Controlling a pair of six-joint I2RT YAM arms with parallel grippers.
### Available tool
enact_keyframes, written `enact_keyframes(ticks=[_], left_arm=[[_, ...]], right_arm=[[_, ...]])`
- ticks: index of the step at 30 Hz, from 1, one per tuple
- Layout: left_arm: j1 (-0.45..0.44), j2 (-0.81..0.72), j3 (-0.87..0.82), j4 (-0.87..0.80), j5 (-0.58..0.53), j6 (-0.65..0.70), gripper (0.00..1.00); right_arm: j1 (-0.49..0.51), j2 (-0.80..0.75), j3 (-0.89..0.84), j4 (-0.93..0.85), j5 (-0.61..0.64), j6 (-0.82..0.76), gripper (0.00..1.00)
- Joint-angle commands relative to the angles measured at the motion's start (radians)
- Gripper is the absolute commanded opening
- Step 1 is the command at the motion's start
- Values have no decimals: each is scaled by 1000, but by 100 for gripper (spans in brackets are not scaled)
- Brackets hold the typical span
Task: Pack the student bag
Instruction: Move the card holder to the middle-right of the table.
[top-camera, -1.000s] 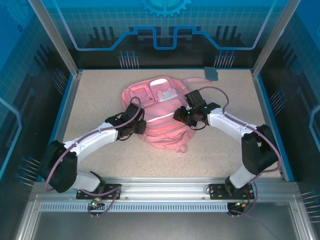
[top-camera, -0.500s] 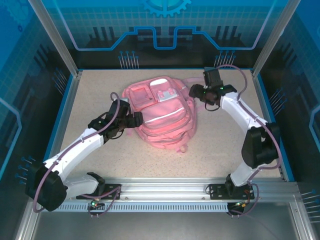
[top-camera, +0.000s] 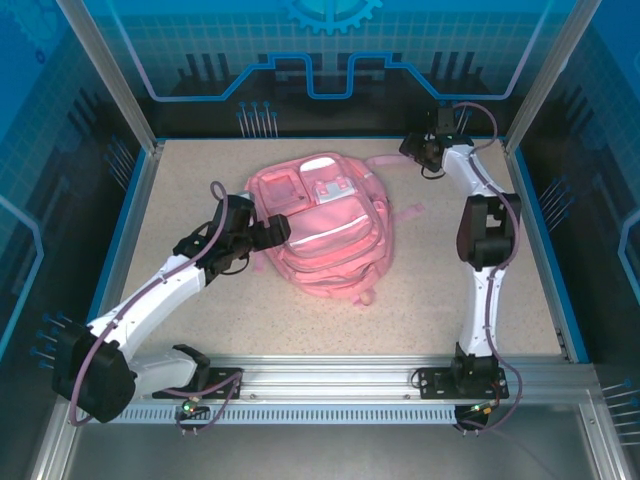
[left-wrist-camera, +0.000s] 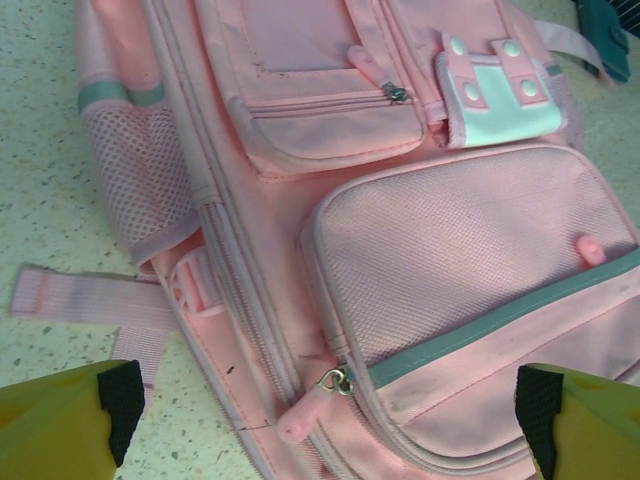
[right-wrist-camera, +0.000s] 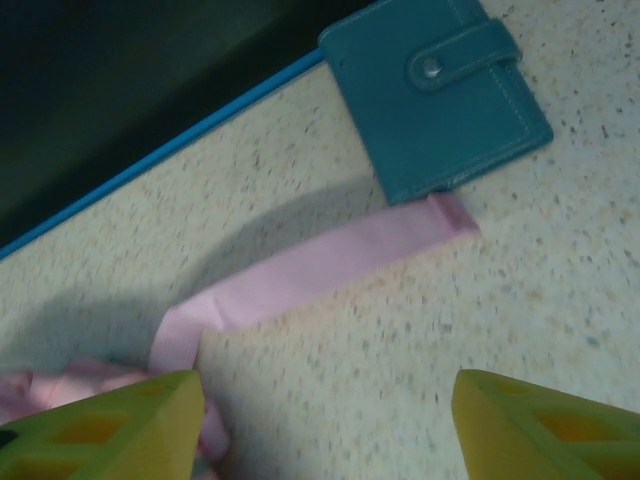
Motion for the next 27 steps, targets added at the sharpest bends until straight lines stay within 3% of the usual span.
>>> enact_keyframes(ticks=[1, 8, 18, 27], left_arm=[[11, 9, -5, 42, 35, -19, 97], [10, 31, 1, 48, 45, -18, 98], [10, 39, -3, 48, 47, -25, 98], [11, 37, -9, 34, 42, -25, 98]], right_arm=[[-27, 96, 120, -22, -8, 17, 63], [-54, 230, 273, 3, -20, 54, 55], [-84, 348, 374, 60, -86, 137, 25], [-101, 415, 422, 116, -120, 216, 17]])
